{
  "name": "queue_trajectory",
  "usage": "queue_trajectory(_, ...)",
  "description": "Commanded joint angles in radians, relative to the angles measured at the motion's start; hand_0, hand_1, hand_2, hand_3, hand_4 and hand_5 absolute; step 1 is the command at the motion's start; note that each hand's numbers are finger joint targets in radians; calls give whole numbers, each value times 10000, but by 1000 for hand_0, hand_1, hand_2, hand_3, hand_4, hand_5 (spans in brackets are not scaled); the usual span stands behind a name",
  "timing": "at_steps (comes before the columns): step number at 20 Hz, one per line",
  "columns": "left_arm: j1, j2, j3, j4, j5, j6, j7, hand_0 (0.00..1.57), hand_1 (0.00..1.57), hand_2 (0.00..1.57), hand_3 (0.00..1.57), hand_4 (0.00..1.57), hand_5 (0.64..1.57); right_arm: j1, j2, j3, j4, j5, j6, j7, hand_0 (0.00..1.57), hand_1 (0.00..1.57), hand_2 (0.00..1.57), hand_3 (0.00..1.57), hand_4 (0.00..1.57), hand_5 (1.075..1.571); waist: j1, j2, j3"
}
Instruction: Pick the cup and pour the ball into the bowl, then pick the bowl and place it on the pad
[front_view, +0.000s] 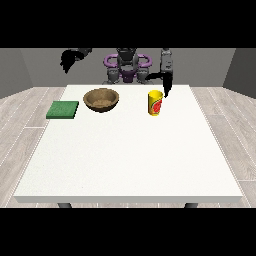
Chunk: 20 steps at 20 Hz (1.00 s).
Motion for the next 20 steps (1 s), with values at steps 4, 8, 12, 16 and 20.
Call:
queue_trajectory(4,-1013,767,873,2837,453,-764,-1186,0,0,0,0,0,1441,364,-300,-349,756,-154,671,-807,0,0,0,0,667,1560,-175,-89,1)
queue_trajectory(8,-1170,321,441,4117,-91,-434,-2157,0,0,0,0,162,1432,-89,-350,-704,1663,-352,533,-788,0,0,0,0,672,1562,129,-358,2)
queue_trajectory(12,-1884,586,728,5060,97,-740,-2856,0,0,0,0,189,1423,-777,-781,-1191,2146,-526,691,-1178,0,0,0,0,671,1563,141,241,0)
queue_trajectory(16,-2142,757,1144,6429,99,-513,-3866,0,0,0,0,363,1464,-283,-762,-974,1926,-628,1135,-1284,0,0,0,0,675,1564,-264,285,-1)
queue_trajectory(20,-2024,345,875,7112,-558,658,-4199,919,919,1316,1379,1243,1538,-390,-1107,-1126,1367,-1151,1313,-467,0,0,0,0,662,1569,-669,39,-2)
